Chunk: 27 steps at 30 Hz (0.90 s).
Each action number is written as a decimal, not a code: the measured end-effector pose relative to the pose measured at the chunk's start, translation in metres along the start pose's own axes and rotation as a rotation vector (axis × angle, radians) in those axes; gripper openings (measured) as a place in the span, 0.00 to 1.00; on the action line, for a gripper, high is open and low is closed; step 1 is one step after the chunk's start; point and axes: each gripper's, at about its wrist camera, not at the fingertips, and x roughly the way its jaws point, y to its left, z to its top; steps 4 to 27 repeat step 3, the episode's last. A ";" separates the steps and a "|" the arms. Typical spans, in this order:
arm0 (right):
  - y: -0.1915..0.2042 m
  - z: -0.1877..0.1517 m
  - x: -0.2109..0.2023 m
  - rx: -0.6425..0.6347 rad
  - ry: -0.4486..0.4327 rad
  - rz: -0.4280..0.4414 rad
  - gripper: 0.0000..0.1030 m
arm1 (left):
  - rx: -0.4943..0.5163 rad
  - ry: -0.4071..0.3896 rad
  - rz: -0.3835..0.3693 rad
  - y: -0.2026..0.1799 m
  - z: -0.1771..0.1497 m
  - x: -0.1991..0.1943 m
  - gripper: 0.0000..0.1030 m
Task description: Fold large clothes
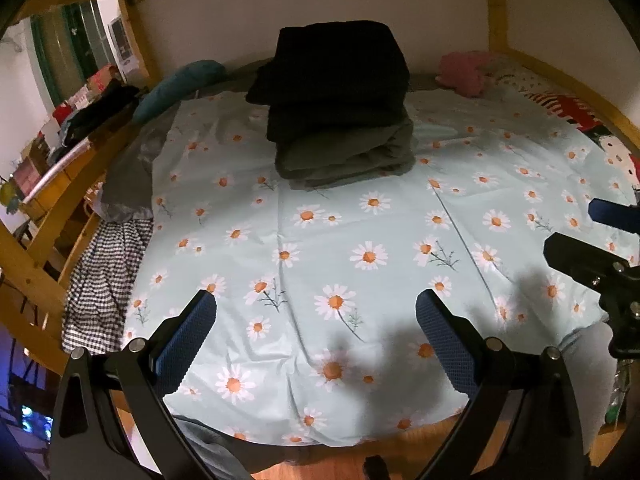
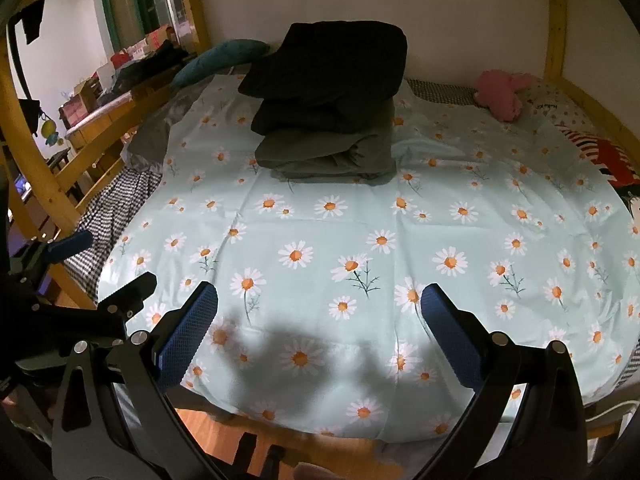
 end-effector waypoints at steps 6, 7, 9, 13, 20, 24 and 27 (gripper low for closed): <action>0.000 -0.001 -0.001 0.004 -0.001 0.012 0.97 | -0.011 -0.009 0.012 0.001 0.000 -0.002 0.96; 0.000 -0.001 -0.001 0.004 -0.001 0.012 0.97 | -0.011 -0.009 0.012 0.001 0.000 -0.002 0.96; 0.000 -0.001 -0.001 0.004 -0.001 0.012 0.97 | -0.011 -0.009 0.012 0.001 0.000 -0.002 0.96; 0.000 -0.001 -0.001 0.004 -0.001 0.012 0.97 | -0.011 -0.009 0.012 0.001 0.000 -0.002 0.96; 0.000 -0.001 -0.001 0.004 -0.001 0.012 0.97 | -0.011 -0.009 0.012 0.001 0.000 -0.002 0.96; 0.000 -0.001 -0.001 0.004 -0.001 0.012 0.97 | -0.011 -0.009 0.012 0.001 0.000 -0.002 0.96; 0.000 -0.001 -0.001 0.004 -0.001 0.012 0.97 | -0.011 -0.009 0.012 0.001 0.000 -0.002 0.96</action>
